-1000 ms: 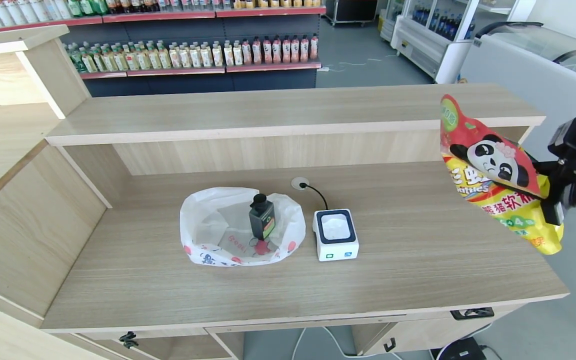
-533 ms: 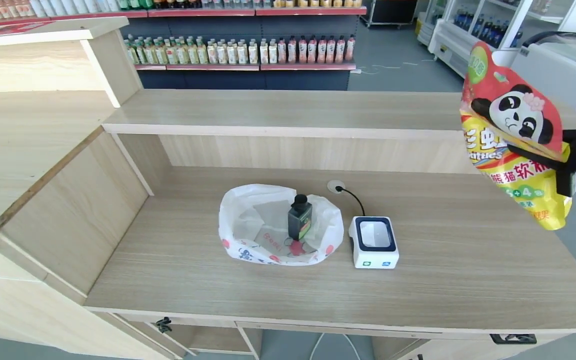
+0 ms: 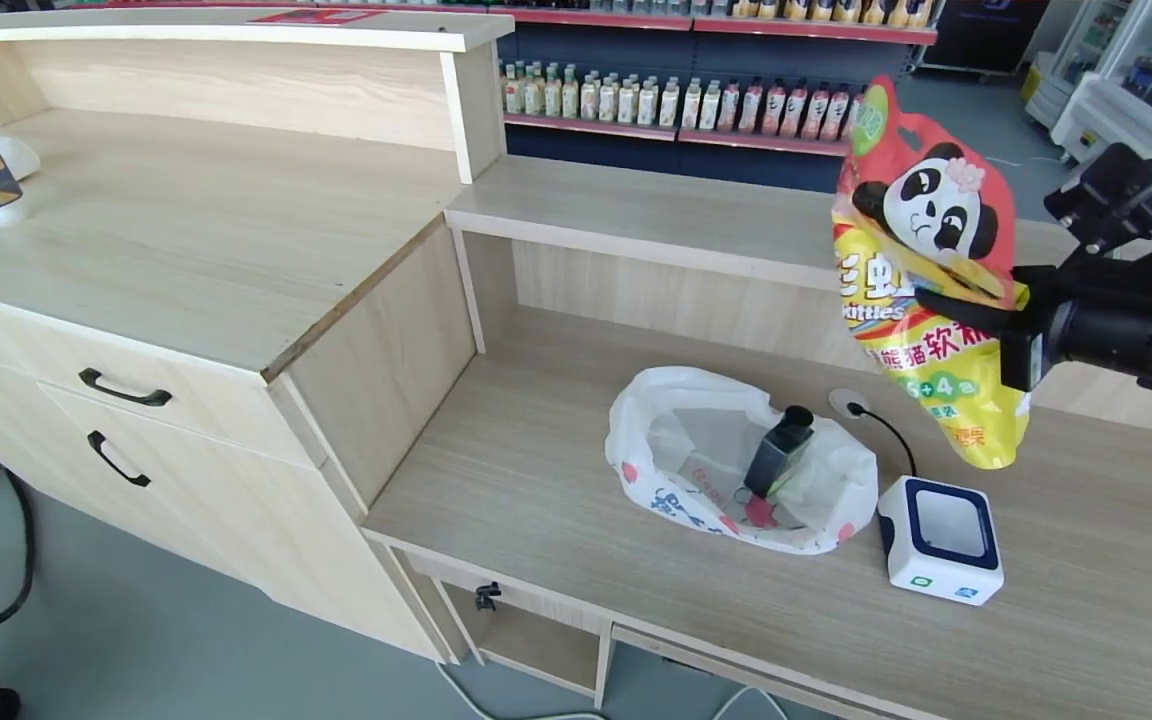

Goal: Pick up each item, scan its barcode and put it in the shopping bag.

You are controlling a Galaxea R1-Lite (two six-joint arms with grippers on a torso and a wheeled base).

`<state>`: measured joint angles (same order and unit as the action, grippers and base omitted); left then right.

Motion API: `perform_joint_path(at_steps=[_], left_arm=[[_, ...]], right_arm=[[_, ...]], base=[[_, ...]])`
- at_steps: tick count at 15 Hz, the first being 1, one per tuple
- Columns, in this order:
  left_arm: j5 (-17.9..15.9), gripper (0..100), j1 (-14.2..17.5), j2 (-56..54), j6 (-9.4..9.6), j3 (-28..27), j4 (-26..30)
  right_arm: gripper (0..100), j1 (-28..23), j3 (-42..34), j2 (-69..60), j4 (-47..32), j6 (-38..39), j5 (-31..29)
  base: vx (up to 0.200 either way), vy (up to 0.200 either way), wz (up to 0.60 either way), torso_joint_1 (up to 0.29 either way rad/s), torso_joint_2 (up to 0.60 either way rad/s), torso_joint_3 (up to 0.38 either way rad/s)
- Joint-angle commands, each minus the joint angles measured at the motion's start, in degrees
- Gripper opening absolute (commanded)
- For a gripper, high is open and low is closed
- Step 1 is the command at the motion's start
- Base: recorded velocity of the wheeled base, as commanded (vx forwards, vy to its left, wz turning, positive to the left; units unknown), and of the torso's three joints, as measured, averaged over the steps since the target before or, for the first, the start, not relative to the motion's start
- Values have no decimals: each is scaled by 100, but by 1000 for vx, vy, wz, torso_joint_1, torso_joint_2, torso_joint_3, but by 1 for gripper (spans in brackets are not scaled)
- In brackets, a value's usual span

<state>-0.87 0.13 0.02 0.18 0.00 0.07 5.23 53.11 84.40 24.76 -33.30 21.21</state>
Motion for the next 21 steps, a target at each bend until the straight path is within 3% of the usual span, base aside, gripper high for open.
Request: perform_joint_path(at_steps=[1,4,9,12,15,18,21], left_arm=[[-1,100,4,-2,-1,0,-7],[-1,100,4,-2,-1,0,-7],[-1,100,4,-2,-1,0,-7],[-1,100,4,6,-1,0,-7],[-1,100,4,-2,-1,0,-7],[-1,100,4,-2,-1,0,-7],[-1,100,4,6,-1,0,-7]], right_arm=[[0,356,-64,481,64,166,331],[0,382,-47,1211,820,281,1394],[0,382,85,2248,1848,333,1588],[0,294,314,2775,2384,782,2511],[0,259,314,2969,2745,1335,2748],[0,40,331,3303,3000,1388,3363],[0,-57,507,3654,3035,1362,3557]], base=[[0,0,0,0,0,0],[0,0,0,0,0,0],[0,0,0,0,0,0],[0,0,0,0,0,0],[0,0,0,0,0,0],[0,0,0,0,0,0],[0,0,0,0,0,0]])
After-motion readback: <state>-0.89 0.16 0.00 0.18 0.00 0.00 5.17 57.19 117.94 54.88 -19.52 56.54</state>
